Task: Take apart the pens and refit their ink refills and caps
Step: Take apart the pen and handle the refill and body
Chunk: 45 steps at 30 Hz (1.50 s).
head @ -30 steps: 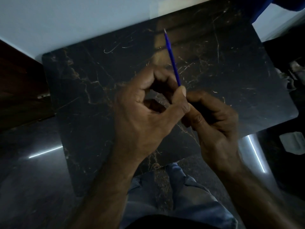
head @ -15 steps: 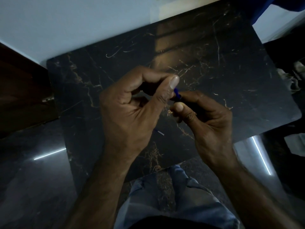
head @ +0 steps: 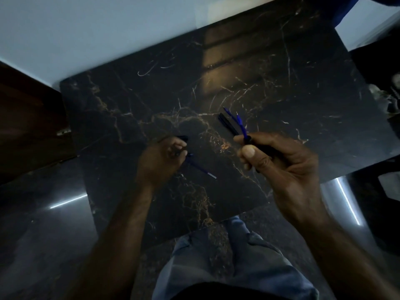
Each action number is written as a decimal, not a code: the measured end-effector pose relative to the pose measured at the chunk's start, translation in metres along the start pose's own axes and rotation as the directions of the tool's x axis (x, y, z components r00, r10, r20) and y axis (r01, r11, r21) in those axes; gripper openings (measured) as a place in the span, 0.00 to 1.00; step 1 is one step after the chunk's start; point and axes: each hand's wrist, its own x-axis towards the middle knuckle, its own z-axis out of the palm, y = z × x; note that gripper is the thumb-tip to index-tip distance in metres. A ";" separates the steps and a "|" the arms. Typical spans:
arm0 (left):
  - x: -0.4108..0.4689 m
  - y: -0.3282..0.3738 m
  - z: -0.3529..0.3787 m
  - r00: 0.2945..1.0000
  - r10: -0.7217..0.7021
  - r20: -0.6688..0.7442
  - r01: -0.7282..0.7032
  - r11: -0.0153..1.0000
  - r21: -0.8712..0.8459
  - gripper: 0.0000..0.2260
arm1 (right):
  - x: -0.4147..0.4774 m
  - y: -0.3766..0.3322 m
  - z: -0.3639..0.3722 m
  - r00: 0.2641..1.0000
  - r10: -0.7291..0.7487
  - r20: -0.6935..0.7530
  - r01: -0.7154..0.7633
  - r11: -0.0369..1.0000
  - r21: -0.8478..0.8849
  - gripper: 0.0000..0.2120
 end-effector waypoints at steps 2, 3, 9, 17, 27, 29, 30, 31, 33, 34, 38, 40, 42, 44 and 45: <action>0.002 -0.005 0.009 0.999 0.005 0.053 -0.009 0.996 0.090 0.08 | -0.002 0.005 -0.001 0.999 0.033 0.008 -0.033 0.999 0.011 0.11; 0.003 -0.004 0.011 0.998 0.018 0.068 -0.027 0.991 0.128 0.09 | -0.003 0.007 -0.002 0.999 0.047 0.010 -0.047 0.999 0.016 0.11; 0.014 -0.006 0.013 0.993 0.042 0.107 -0.063 0.978 0.198 0.07 | -0.003 0.015 -0.003 0.996 0.092 0.009 -0.092 0.996 0.010 0.12; 0.012 0.036 -0.009 1.000 -0.012 -0.014 0.007 0.954 -0.301 0.08 | 0.002 0.013 -0.007 0.996 0.091 -0.004 -0.091 0.995 -0.037 0.13; -0.010 0.154 -0.077 0.989 0.130 -0.066 -0.112 0.391 -0.913 0.05 | 0.014 -0.009 -0.002 0.993 -0.112 -0.035 0.101 0.966 -0.240 0.08; -0.011 0.164 -0.081 0.990 0.131 -0.048 -0.090 0.341 -0.936 0.05 | 0.017 -0.015 -0.001 0.987 -0.154 -0.033 0.140 0.955 -0.260 0.08; -0.012 0.166 -0.083 0.992 0.124 -0.040 -0.078 0.319 -0.944 0.06 | 0.017 -0.018 -0.001 0.984 -0.173 -0.033 0.158 0.951 -0.265 0.08; -0.012 0.169 -0.084 0.993 0.117 -0.033 -0.068 0.304 -0.950 0.06 | 0.018 -0.021 -0.001 0.982 -0.187 -0.034 0.171 0.948 -0.268 0.08; -0.013 0.171 -0.087 0.993 0.112 -0.022 -0.055 0.292 -0.955 0.06 | 0.019 -0.024 -0.001 0.978 -0.206 -0.038 0.188 0.944 -0.273 0.08; -0.013 0.171 -0.088 0.994 0.112 -0.019 -0.051 0.294 -0.954 0.06 | 0.019 -0.025 -0.001 0.977 -0.210 -0.037 0.192 0.942 -0.275 0.08; -0.015 0.173 -0.090 0.995 0.098 -0.012 -0.041 0.299 -0.953 0.06 | 0.020 -0.026 -0.001 0.977 -0.213 -0.029 0.197 0.942 -0.273 0.09; -0.015 0.174 -0.091 0.996 0.091 -0.013 -0.040 0.305 -0.951 0.06 | 0.021 -0.027 0.001 0.976 -0.217 -0.025 0.201 0.939 -0.278 0.09; -0.014 0.174 -0.091 0.996 0.090 -0.019 -0.047 0.321 -0.946 0.06 | 0.022 -0.028 0.002 0.974 -0.224 -0.019 0.210 0.937 -0.280 0.08; -0.014 0.175 -0.092 0.995 0.094 -0.022 -0.053 0.336 -0.940 0.05 | 0.022 -0.028 0.003 0.972 -0.233 -0.018 0.218 0.930 -0.296 0.08; -0.014 0.175 -0.092 0.995 0.098 -0.024 -0.056 0.342 -0.938 0.05 | 0.023 -0.027 0.003 0.972 -0.235 -0.019 0.218 0.928 -0.302 0.08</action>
